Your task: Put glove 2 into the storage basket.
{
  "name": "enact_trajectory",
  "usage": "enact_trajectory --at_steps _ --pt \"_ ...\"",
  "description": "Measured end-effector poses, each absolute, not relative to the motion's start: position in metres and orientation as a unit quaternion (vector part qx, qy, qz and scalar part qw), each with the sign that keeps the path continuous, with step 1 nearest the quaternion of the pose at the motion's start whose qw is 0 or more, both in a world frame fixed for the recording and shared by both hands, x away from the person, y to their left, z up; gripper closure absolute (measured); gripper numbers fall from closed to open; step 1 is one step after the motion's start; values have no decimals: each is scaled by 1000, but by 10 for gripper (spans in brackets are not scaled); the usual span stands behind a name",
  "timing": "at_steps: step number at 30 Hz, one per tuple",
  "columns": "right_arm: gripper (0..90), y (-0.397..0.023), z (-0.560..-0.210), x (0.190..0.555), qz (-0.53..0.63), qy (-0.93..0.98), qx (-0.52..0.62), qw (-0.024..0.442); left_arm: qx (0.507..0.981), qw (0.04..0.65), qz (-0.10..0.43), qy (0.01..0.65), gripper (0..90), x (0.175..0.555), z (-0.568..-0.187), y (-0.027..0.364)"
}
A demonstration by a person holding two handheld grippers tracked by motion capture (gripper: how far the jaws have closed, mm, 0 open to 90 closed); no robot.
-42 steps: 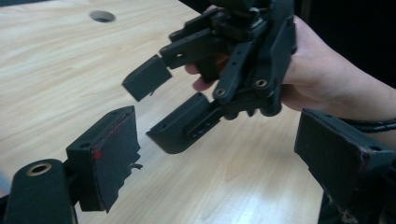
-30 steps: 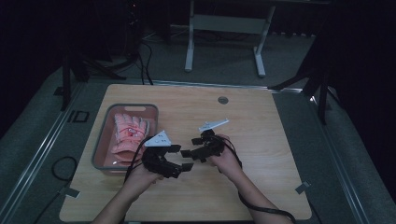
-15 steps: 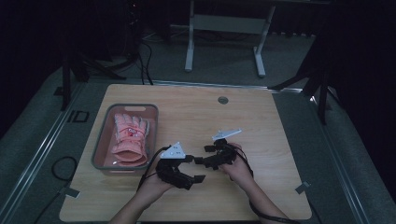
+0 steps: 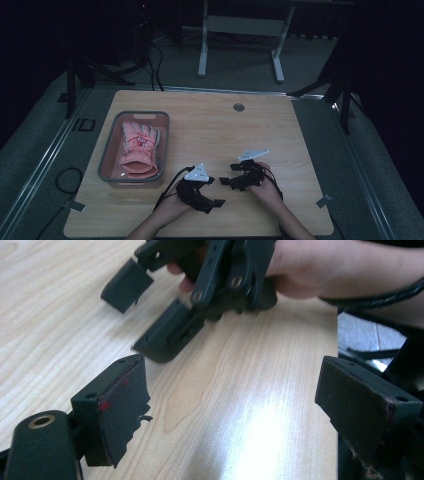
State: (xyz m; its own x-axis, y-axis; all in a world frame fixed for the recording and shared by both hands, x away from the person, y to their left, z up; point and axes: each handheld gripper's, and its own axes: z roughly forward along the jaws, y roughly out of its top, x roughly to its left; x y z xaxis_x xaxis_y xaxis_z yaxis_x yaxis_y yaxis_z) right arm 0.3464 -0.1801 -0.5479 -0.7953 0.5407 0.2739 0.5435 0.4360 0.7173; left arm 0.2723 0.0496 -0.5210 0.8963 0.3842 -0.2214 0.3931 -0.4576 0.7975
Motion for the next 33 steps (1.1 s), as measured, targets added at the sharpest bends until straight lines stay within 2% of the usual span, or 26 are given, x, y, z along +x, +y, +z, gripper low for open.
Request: enact_trajectory --at_steps 16,23,33 --pt "175 -204 -559 327 -452 -836 -310 -24 851 479 4 217 139 268 -540 36" --pt "164 -215 -558 321 -462 -830 -311 -38 859 468 25 208 139 262 -545 33" --pt "163 -214 -558 322 -455 -832 -312 -50 857 470 17 208 139 262 -549 36"
